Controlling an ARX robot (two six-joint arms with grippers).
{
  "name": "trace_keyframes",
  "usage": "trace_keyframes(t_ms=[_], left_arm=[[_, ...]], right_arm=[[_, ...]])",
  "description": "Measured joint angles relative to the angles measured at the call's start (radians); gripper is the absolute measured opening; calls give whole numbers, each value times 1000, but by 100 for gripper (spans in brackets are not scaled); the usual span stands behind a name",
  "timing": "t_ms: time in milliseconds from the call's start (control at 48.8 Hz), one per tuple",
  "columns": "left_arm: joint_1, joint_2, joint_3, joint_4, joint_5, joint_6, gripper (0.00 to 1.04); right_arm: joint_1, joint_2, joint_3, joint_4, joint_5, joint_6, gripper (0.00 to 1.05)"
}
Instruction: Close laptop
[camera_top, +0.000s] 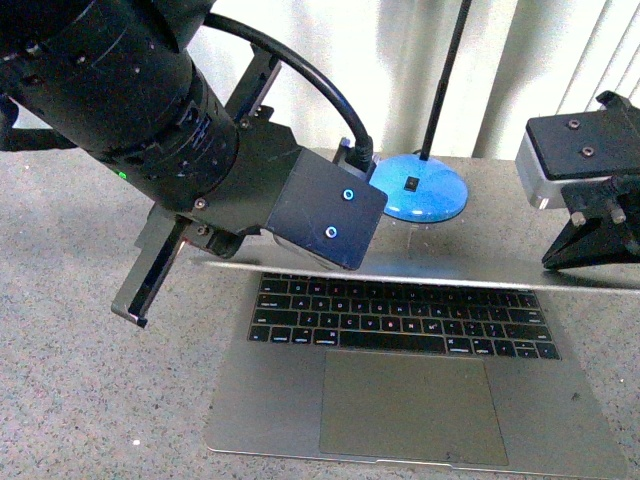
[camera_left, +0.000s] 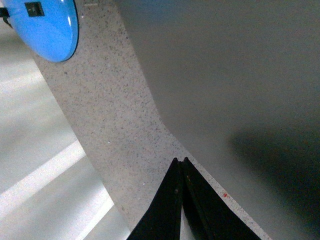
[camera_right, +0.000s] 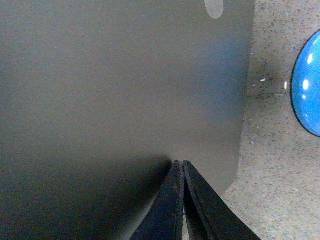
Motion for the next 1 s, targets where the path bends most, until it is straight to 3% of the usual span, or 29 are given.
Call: trace_keyframes(t_ms=[1003], left_arm=[[-76, 102, -222, 189, 56, -121, 4]], right_arm=[[24, 104, -199, 184, -28, 47, 3]])
